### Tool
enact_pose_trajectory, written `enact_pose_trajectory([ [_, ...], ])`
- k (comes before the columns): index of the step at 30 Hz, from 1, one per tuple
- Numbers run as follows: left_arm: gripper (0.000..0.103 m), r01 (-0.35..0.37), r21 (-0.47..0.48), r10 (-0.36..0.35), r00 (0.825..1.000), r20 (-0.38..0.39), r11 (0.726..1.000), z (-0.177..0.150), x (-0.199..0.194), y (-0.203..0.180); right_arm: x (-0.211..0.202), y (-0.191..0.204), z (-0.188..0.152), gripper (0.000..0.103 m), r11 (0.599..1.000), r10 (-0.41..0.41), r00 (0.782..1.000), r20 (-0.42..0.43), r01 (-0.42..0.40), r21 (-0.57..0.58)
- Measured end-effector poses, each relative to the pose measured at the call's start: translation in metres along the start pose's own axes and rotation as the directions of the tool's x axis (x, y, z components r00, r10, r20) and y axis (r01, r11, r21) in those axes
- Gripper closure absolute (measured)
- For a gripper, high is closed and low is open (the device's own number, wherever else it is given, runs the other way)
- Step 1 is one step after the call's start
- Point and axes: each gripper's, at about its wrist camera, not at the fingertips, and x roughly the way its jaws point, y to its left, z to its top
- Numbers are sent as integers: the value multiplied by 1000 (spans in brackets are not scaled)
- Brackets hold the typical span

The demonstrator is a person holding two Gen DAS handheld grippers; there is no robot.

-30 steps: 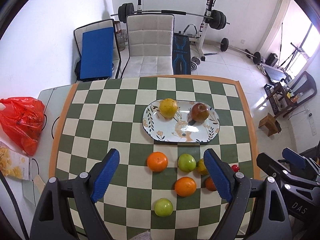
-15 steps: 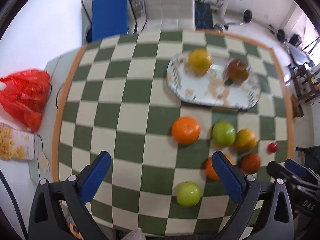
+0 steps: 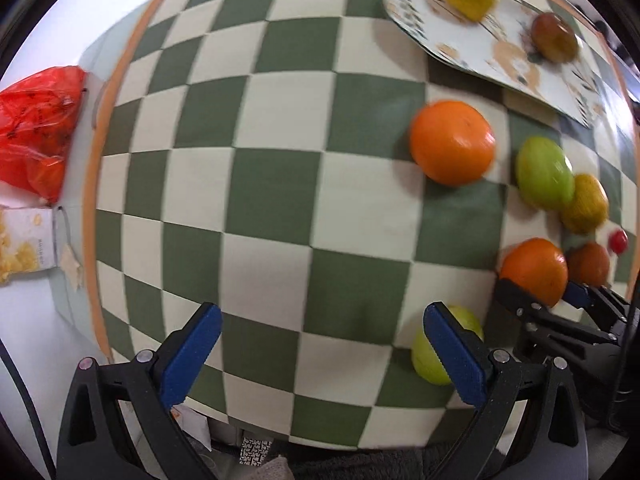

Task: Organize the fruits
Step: 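Grasp an orange with the right tool while the left tool grasps a green apple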

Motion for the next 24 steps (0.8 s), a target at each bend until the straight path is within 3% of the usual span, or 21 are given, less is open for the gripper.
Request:
enact_pose_trajectory([
  [6,0,115,28,-112,989,-94,993,-10,19,-18,6,-24,-49,35,1000,-11,998,-59,12,20],
  [10,1,181,84,-165,972,-165,980,-11,44,-43,5,-36,-64,35,998,16,999,-28,-14,60],
  [11,5,188,97,-170,971,-171,977,-11,48,-48,5,-38,-64,35,997,24,999,-25,-22,72],
  [13,23,209,130,-183,966,-184,969,-12,57,-60,4,-45,-65,35,994,37,999,-22,-35,100],
  [15,48,243,126,-216,957,-196,962,-13,62,-65,2,-47,-65,35,994,33,999,-20,-30,109],
  [16,49,255,122,-228,954,-197,959,-14,61,-65,2,-48,-66,35,994,28,999,-22,-26,110],
  [20,49,173,171,-150,979,-140,970,-19,55,-65,-1,-53,-69,35,992,31,999,-26,-28,122],
  [24,49,193,135,-173,974,-143,972,-22,60,-53,1,-54,-70,34,993,20,999,-43,-15,117],
])
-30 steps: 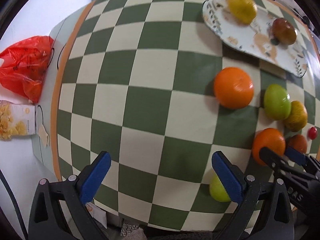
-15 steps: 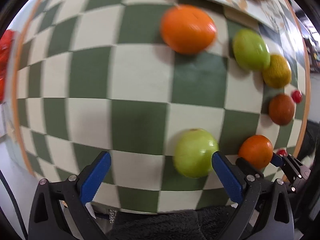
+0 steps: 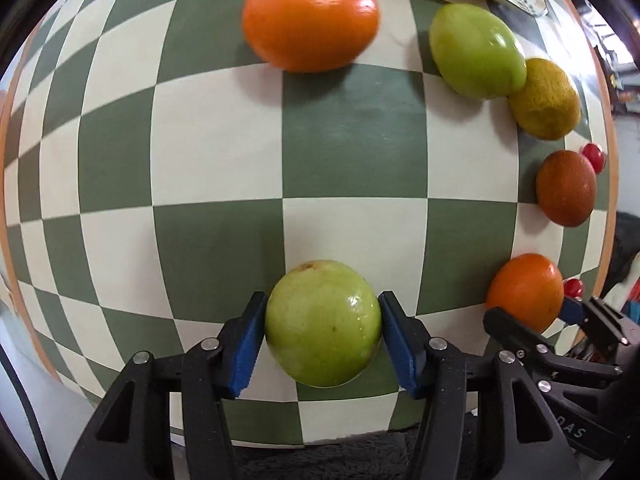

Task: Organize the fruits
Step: 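Grasp an orange with the right tool while the left tool grasps a green apple, then place the orange on the plate with the right tool while the left tool places the apple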

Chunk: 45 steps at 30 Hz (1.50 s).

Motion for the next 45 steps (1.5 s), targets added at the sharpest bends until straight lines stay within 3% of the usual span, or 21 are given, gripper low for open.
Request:
enact_pose_trajectory([
  [11,50,-12,-10,12,1000,23,1000,-3,-7,-6,-3,4,10,36,999,-30,1000,2,30,-38],
  [17,50,54,-15,-52,992,113,998,10,-66,-6,-51,16,16,36,996,50,995,88,-44,-80],
  [21,50,114,-16,-108,970,218,993,42,-126,-3,-104,17,48,36,991,115,975,192,-100,-87],
  [25,50,137,-31,-123,953,278,990,97,-165,6,-128,24,112,36,992,120,953,279,-106,-65],
  [29,49,100,-47,-85,964,252,994,161,-165,14,-119,33,174,36,990,140,950,280,-139,-26],
  [34,49,78,-75,-67,989,132,994,217,-133,25,-92,49,234,36,990,140,964,227,-138,-23],
  [38,49,63,-86,-57,996,65,994,236,-111,30,-67,67,258,36,993,116,978,173,-108,-55],
  [45,49,59,-94,-55,998,41,994,245,-99,32,-50,84,273,35,992,107,985,139,-96,-81],
])
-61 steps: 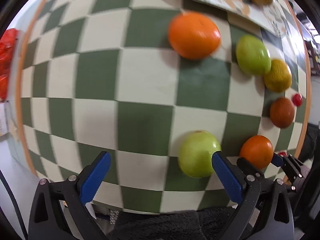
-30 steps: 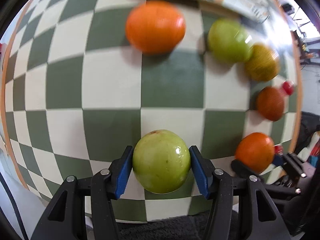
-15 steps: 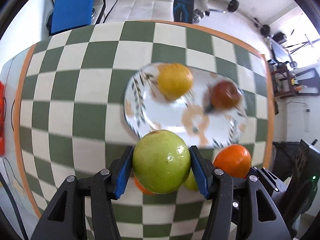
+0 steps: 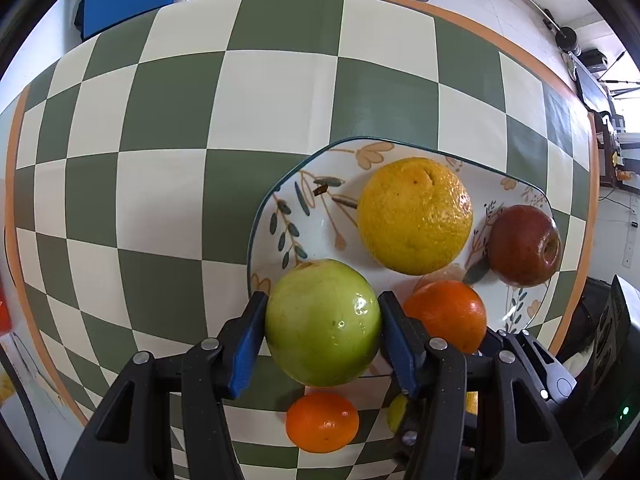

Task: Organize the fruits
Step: 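Place the orange on the plate with the right tool while the left tool places the apple, then open both tools and raise them away from the plate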

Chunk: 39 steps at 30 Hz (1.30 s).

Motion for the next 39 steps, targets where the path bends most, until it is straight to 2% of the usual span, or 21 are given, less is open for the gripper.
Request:
enact_pose_trajectory([
  [4,49,3,-29,-3,1000,-20,1000,4,5,5,10,6,8,34,1000,6,1000,-24,-6,2],
  [8,49,-10,-30,9,1000,-24,1000,3,7,8,6,7,8,22,1000,24,999,-36,-24,-3],
  [11,28,1,-31,-1,1000,-1,1000,6,2,5,-2,6,4,20,1000,25,999,-33,-26,-7],
  [13,22,1,-23,0,1000,22,1000,5,-3,2,-9,4,0,18,1000,17,999,-28,-17,-4],
  [14,18,-1,-17,2,1000,30,1000,3,-6,1,-13,3,-3,13,1000,12,1000,-23,-12,-5],
  [15,18,-8,-14,9,999,42,1000,1,-10,1,-19,2,-7,9,1000,-4,1000,-10,4,-4],
  [20,18,-52,6,51,994,94,999,-18,-27,-3,-47,-7,-22,7,995,-96,994,46,96,7],
  [23,18,-69,18,66,990,127,997,-34,-36,-8,-65,-18,-34,6,985,-169,982,82,167,35],
  [27,18,-128,19,121,972,201,992,-58,-52,-14,-88,-26,-48,6,977,-210,968,136,203,67],
  [33,18,-132,7,124,948,294,991,-90,-82,-9,-124,-27,-68,6,974,-226,954,199,216,73],
  [39,18,-143,27,120,909,400,989,-129,-114,-15,-164,-11,-103,6,973,-230,935,269,227,45],
])
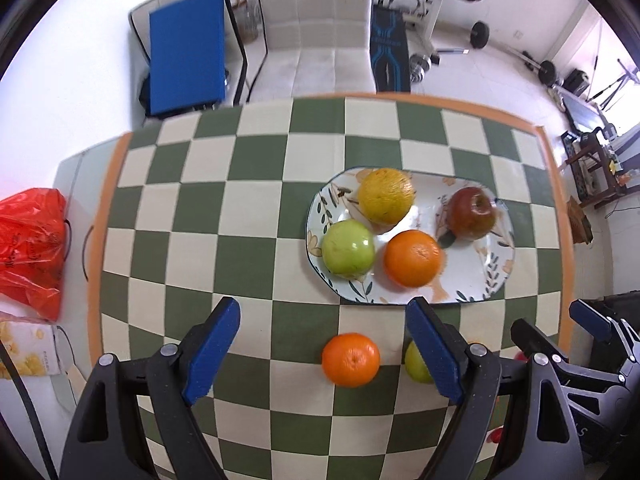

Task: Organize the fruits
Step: 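Open both tools and raise them away from the plate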

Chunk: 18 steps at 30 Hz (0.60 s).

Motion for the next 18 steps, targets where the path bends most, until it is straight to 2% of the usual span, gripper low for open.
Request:
enact_pose_trajectory([
  [10,18,44,9,-45,992,119,999,-37,-75,0,-84,8,-35,6,1000,12,992,125,-9,-25],
  [18,18,56,25,-59,979,196,998,-63,-122,1,-134,9,-63,6,999,34,983,181,-31,-20],
])
